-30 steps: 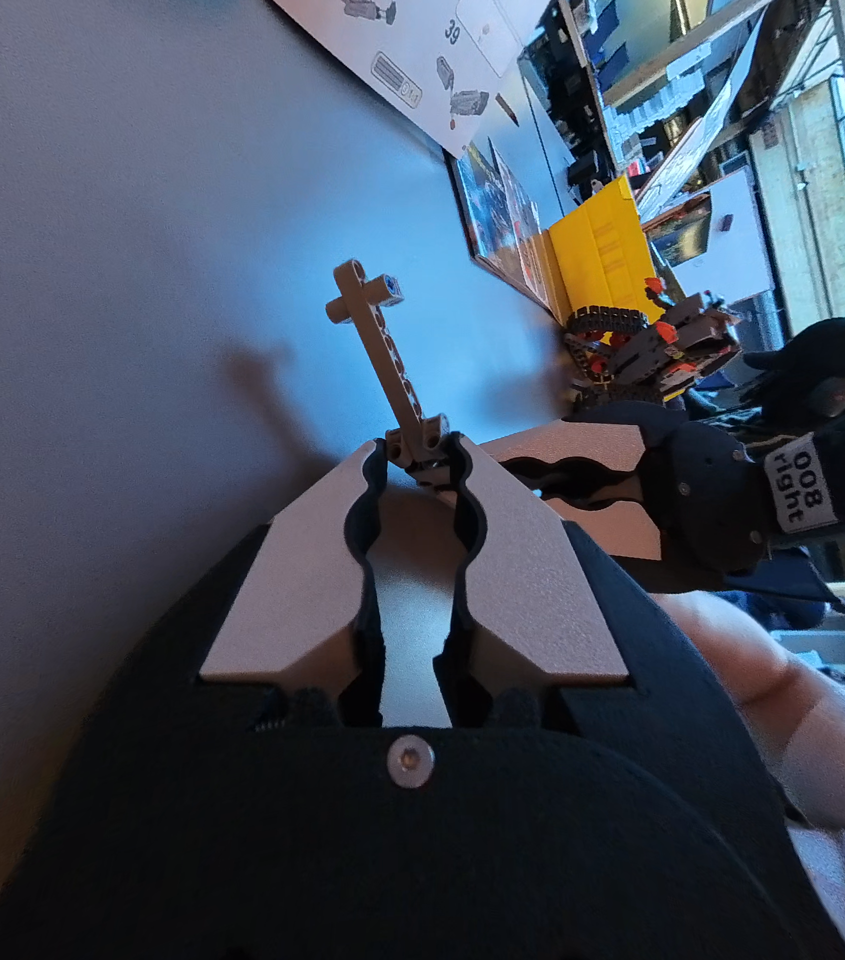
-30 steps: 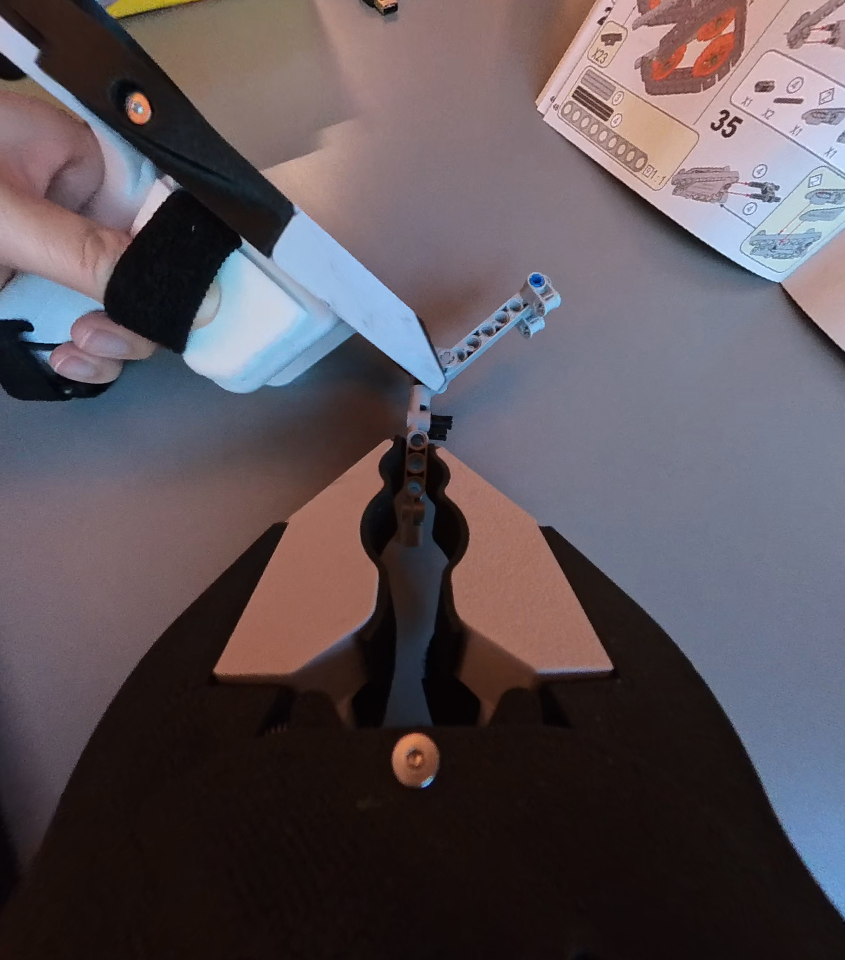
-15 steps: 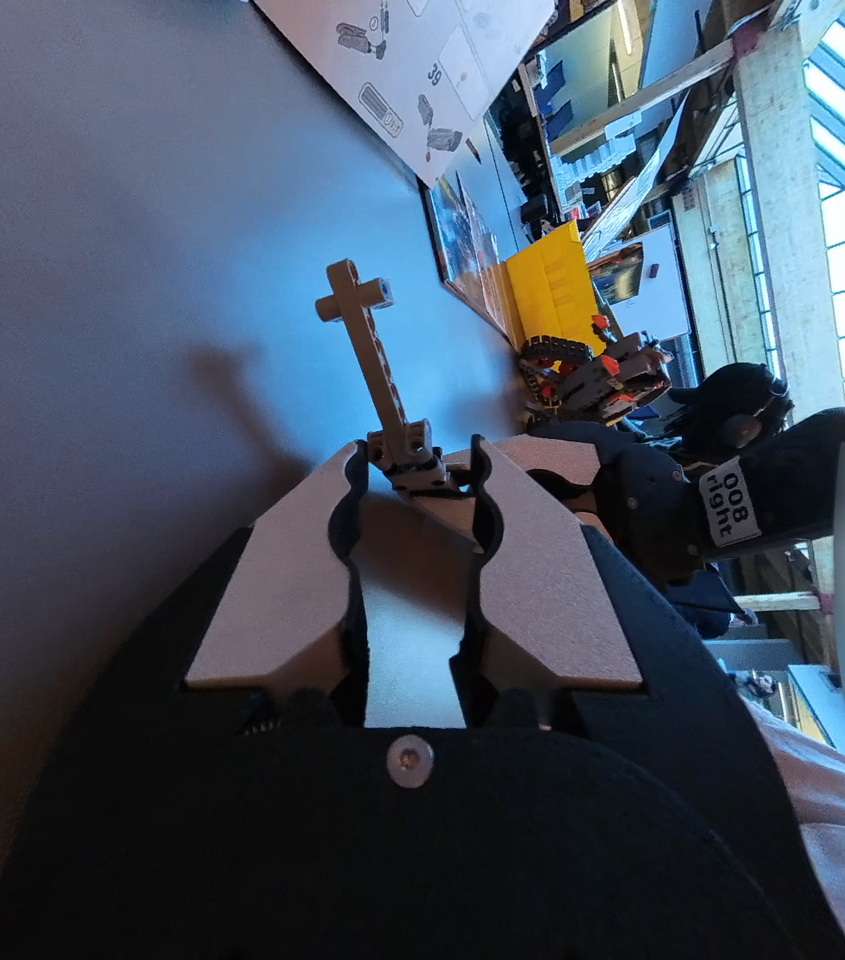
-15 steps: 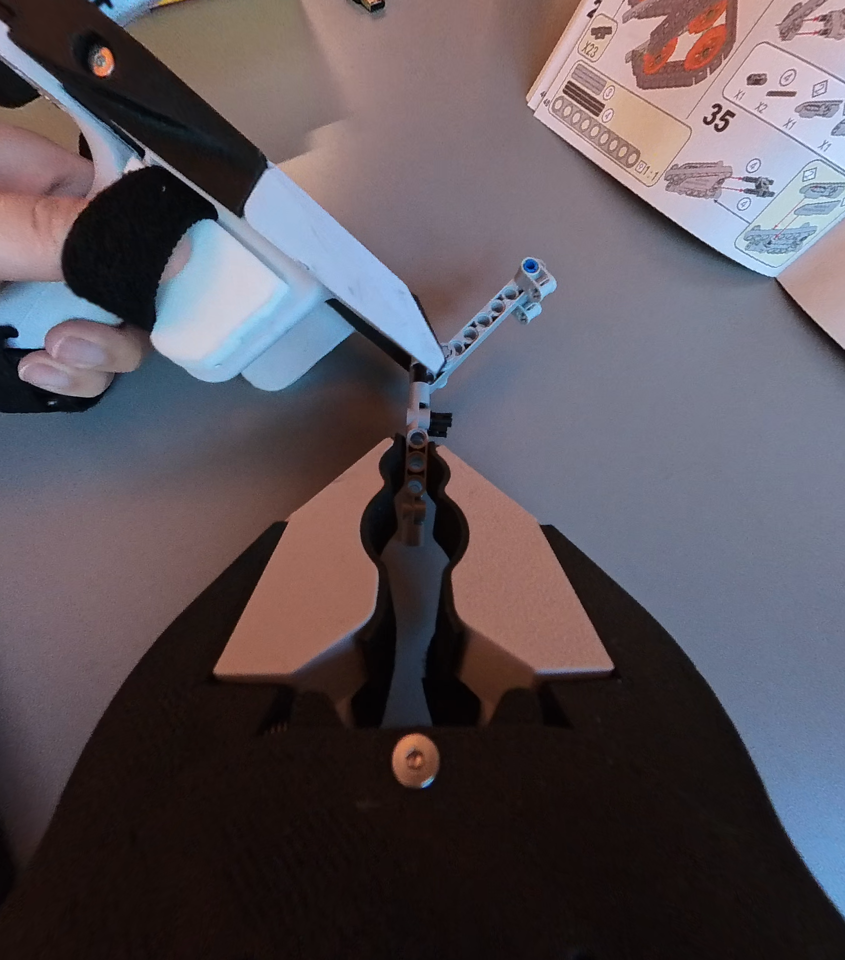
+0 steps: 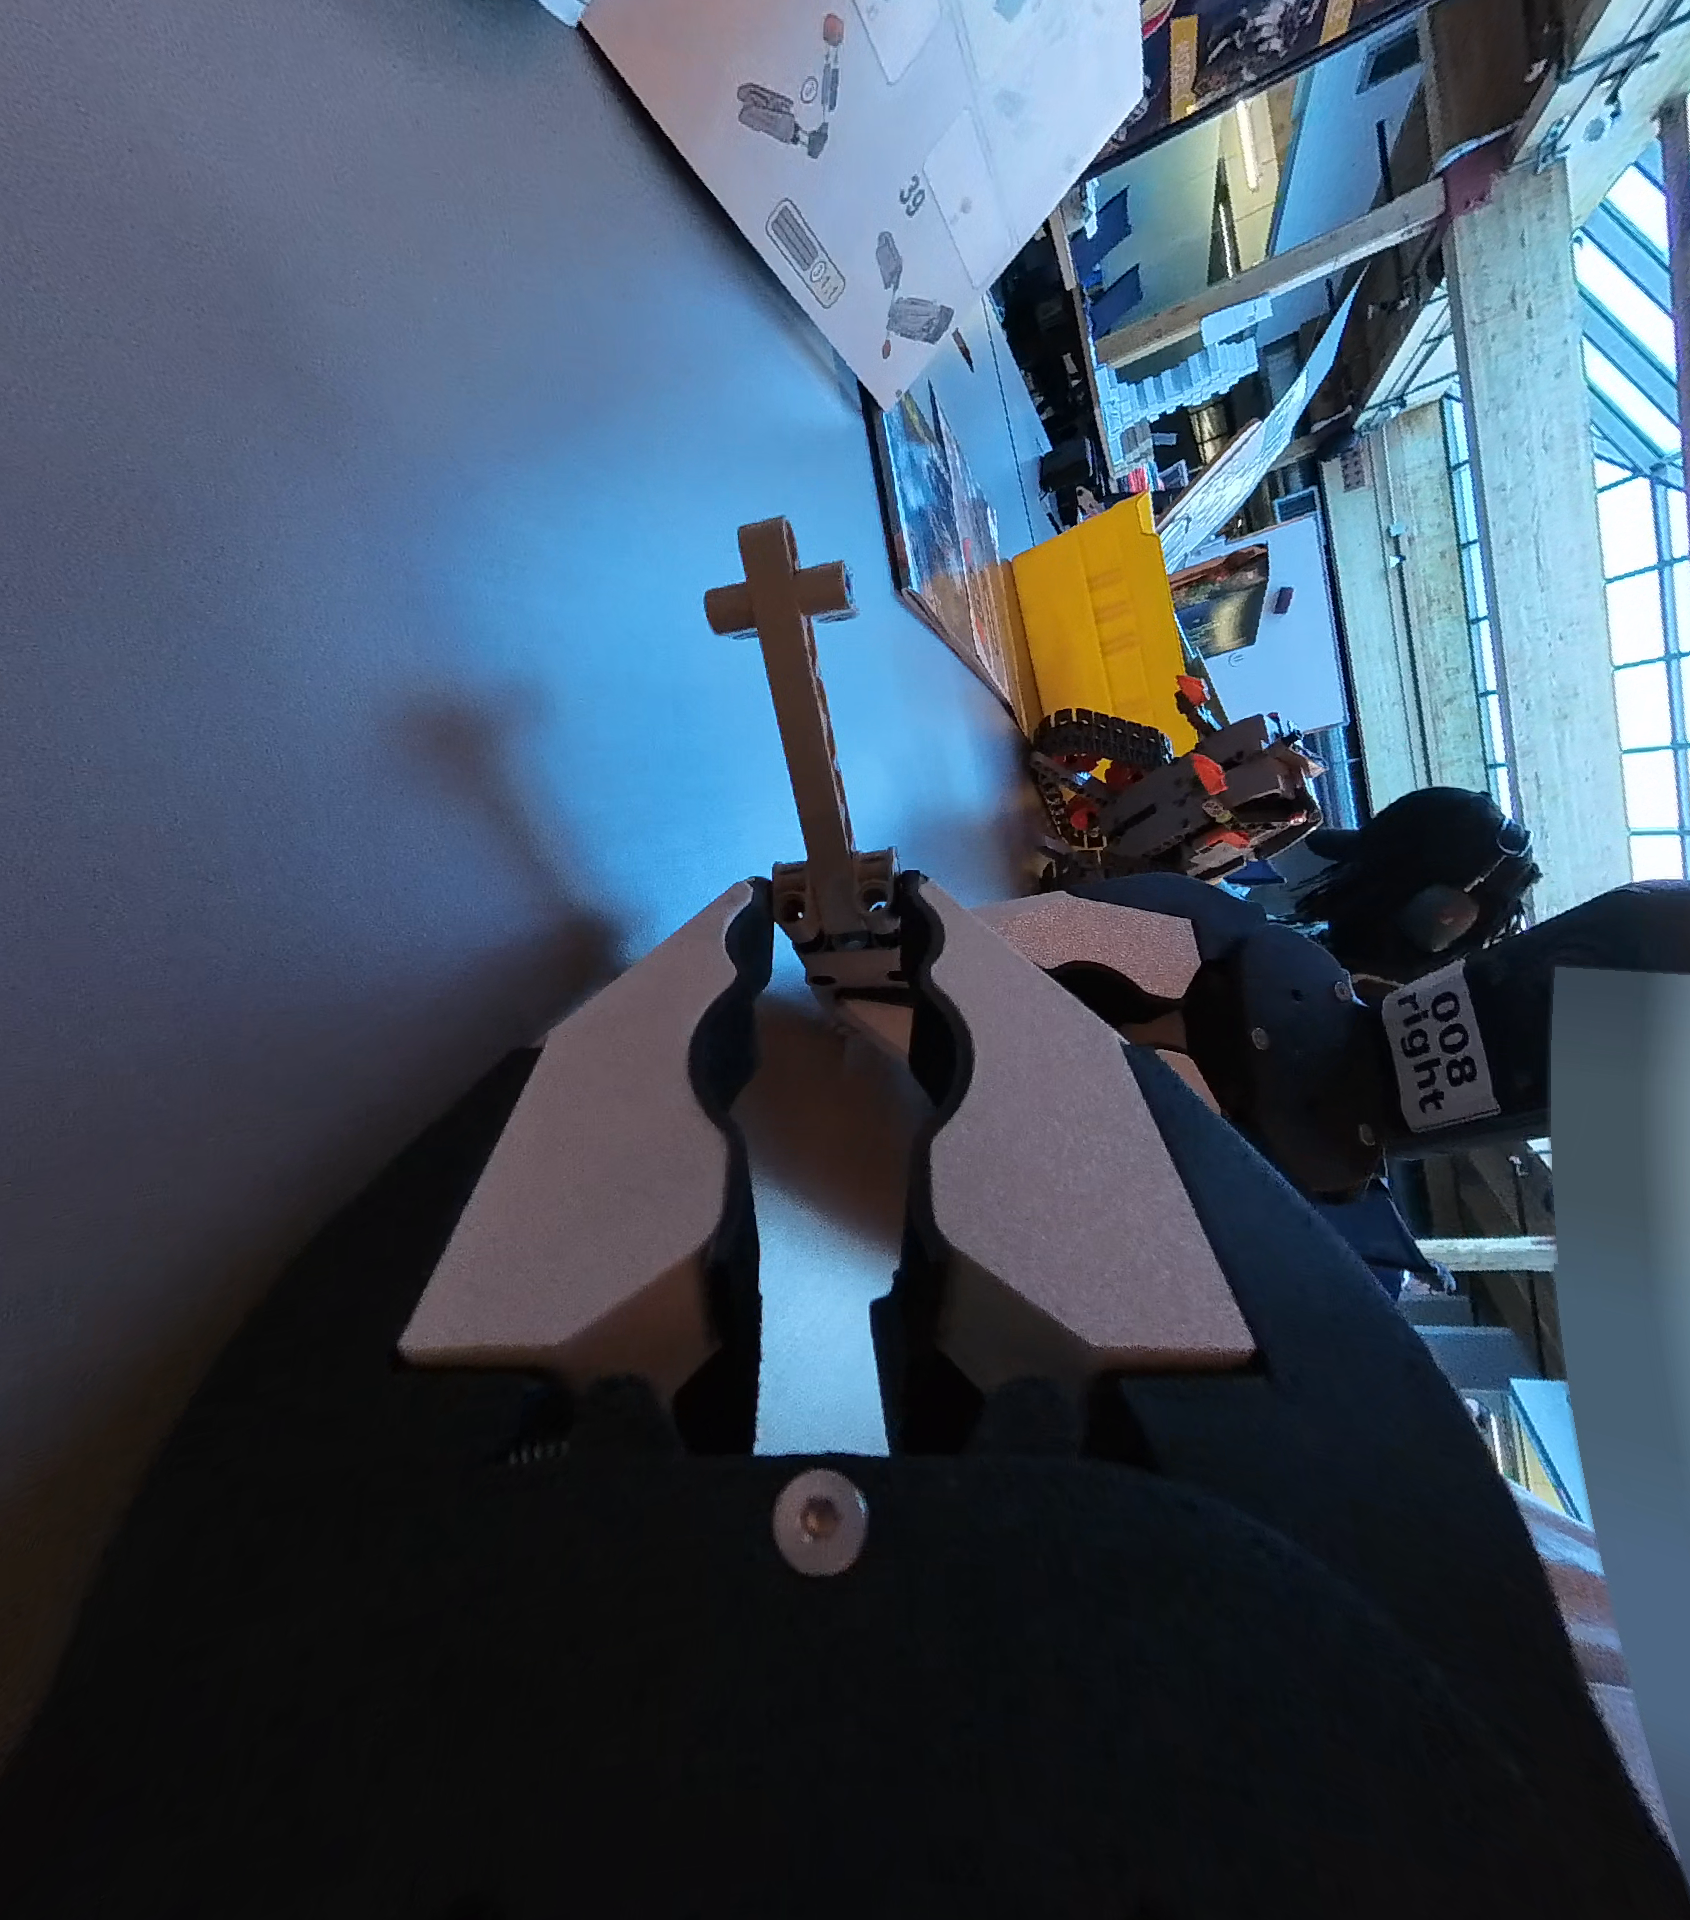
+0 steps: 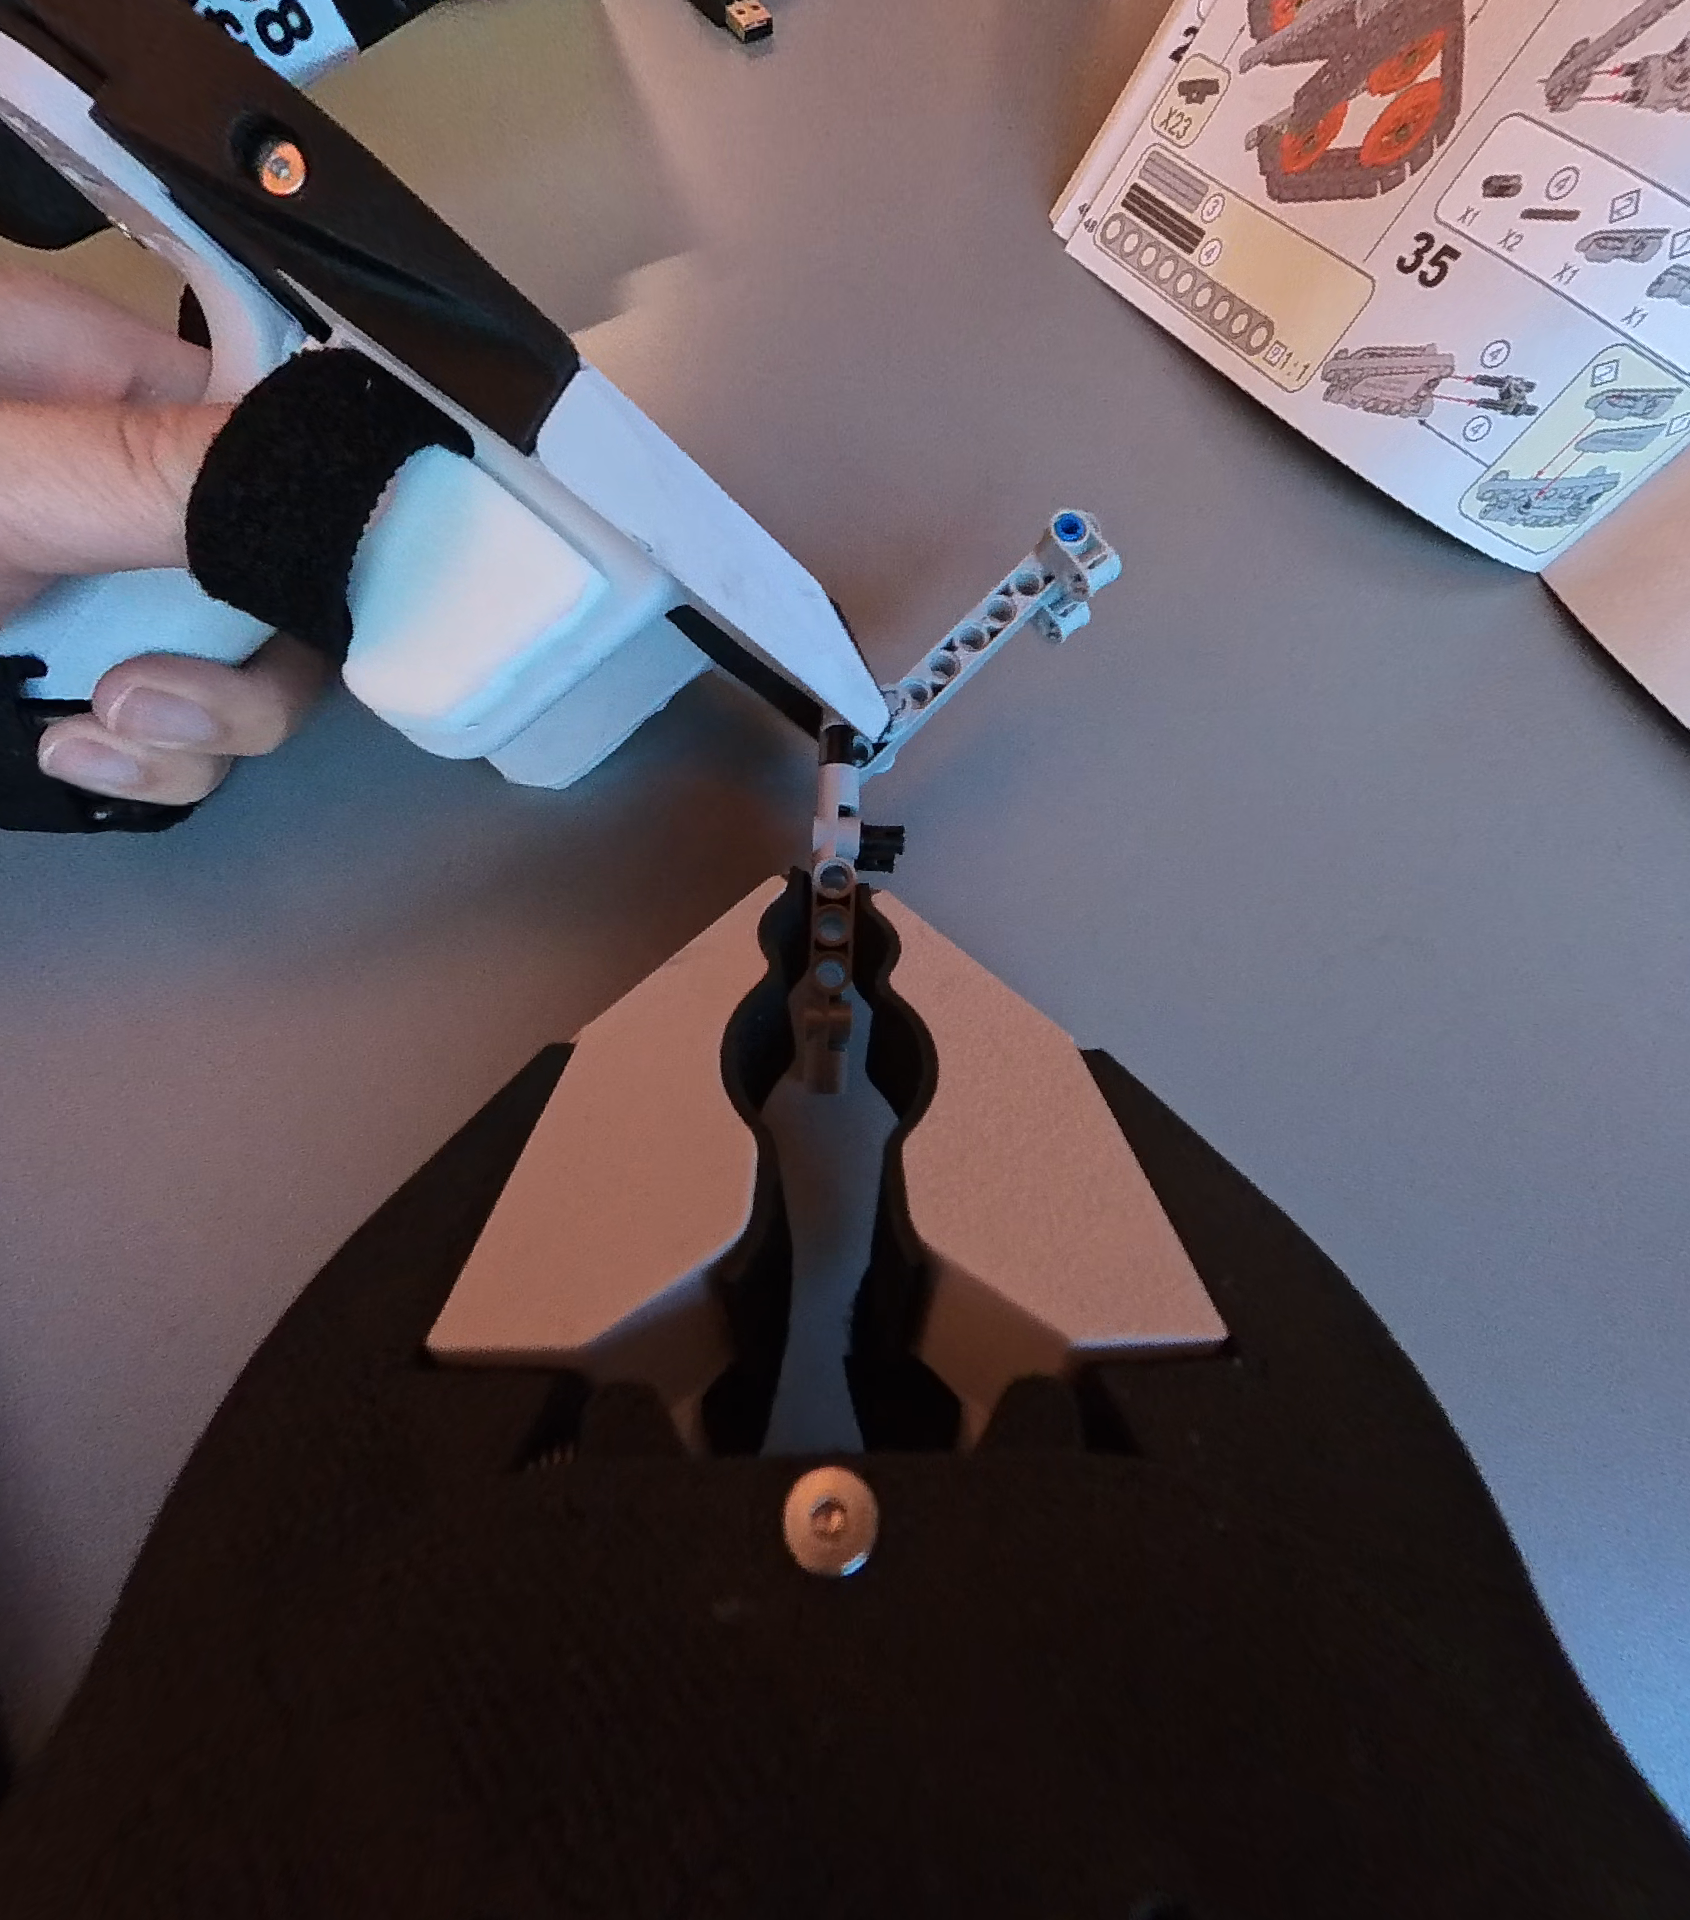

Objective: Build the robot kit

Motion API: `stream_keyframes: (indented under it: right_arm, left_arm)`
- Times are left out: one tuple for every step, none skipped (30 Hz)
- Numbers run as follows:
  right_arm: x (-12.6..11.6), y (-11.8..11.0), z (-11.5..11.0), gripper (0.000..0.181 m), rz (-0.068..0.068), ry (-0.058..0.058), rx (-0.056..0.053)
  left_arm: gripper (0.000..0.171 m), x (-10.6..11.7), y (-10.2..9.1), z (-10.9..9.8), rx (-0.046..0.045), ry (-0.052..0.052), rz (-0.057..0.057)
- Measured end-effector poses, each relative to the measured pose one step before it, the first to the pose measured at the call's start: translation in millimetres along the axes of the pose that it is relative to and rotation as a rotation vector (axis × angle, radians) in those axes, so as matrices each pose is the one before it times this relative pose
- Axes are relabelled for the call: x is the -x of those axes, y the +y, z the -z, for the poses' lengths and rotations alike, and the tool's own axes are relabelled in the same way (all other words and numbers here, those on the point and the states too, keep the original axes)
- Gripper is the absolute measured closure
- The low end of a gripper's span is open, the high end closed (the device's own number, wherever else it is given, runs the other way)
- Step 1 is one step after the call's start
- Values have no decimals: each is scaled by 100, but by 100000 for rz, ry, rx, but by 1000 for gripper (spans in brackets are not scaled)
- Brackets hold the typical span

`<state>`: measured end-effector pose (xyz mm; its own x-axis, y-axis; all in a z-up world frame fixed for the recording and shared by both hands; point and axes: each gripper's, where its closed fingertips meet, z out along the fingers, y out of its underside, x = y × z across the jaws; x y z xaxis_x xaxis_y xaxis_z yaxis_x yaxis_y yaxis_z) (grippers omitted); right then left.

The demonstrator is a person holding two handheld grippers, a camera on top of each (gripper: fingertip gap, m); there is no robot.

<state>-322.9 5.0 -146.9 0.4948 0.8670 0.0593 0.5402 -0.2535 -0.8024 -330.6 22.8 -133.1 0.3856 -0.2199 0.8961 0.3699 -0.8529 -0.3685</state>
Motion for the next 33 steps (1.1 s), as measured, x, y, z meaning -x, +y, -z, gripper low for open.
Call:
stream_keyframes:
  right_arm:
    - [-15,2,14,174,133,102,51]
    - [-12,9,4,174,157,101,86]
    - [-8,8,-17,174,51,43,96]
    - [-7,-2,-4,174,-55,-81,138]
    - [-1,12,-11,174,145,-184,217]
    - [1,13,-20,174,-40,-288,277]
    - [-2,16,-14,174,154,-144,437]
    - [-12,36,5,174,714,194,733]
    - [-16,42,-9,174,547,281,934]
    - [0,7,-41,174,-356,55,912]
    - [6,2,-27,174,-236,-181,1034]
    - [-4,21,-17,174,36,-152,1196]
    - [13,37,-28,174,29,-167,1078]
    - [1,23,-22,174,-11,-161,1015]
    - [4,39,1,174,-120,-266,967]
    - [5,14,-12,174,-773,-301,583]
    - [-5,9,-20,174,-704,-235,273]
    - [-9,15,-13,174,-391,-196,486]
    - [-10,5,-22,174,-392,-58,478]
    - [8,-9,-24,174,-543,13,340]
    - [-5,-19,-23,174,-97,173,218]
    - [8,-11,-35,174,-465,242,290]
    - [-2,-7,-16,174,-10,368,325]
    - [-10,-6,-4,174,-93,515,200]
    - [6,-21,5,174,-78,470,-110]
    - [-23,-5,23,174,462,251,-327]
    - [1,-17,26,174,-251,-327,-806]
    - [-1,-47,17,174,-209,-466,-1074]
    - [0,-42,4,174,95,-236,-622]
    - [-17,-23,-17,174,806,202,-222]
    - [-1,-39,-20,174,1047,544,-313]
    - [14,-22,10,174,717,489,-254]
    - [-4,-17,25,174,468,342,-413]
  left_arm:
    - [149,-9,-12,-11,-209,-27,-67]
    - [149,-3,6,-17,23,45,181]
    - [149,18,12,-12,104,52,216]
    - [149,27,17,-10,46,-76,-34]
    - [149,23,16,-12,157,-40,11]
    - [149,34,29,-2,263,78,270]
    - [149,37,13,-11,272,129,195]
    - [149,31,26,-23,267,-116,-149]
    - [149,30,40,-37,201,-575,-830]
    - [149,46,-1,-15,-200,-772,-886]
    - [149,36,-15,8,-519,-595,-619]
    - [149,31,6,-8,-194,-716,-824]
    - [149,44,13,-16,76,-724,-917]
    - [149,34,19,-21,42,-741,-837]
    - [149,47,41,-27,105,-1027,-1263]
    - [149,35,55,-31,148,-1082,-1285]
    - [149,43,40,-15,-56,-1048,-1112]
    - [149,38,34,-25,-47,-1037,-1095]
    - [149,40,19,-19,-51,-890,-795]
    - [149,30,2,-15,-131,-683,-461]
    - [149,23,-18,5,-302,-328,-58]
    - [149,20,-13,3,-297,-275,-9]
    - [149,21,-3,4,-178,-536,-528]
    - [149,1,-8,-12,-164,-448,-638]
    - [149,-5,-13,-5,-177,-676,-1096]
    - [149,-28,-27,-19,-120,-444,-998]
    - [149,-43,-57,7,-141,604,892]
    - [149,-82,-88,45,-378,1969,3183]
    - [149,-60,-85,35,-189,2113,3479]
    - [149,-37,-50,45,248,1432,2243]
    - [149,-20,-57,33,-105,731,1120]
    - [149,-41,-59,40,-529,631,729]
    - [149,-76,-65,48,-410,1078,1111]
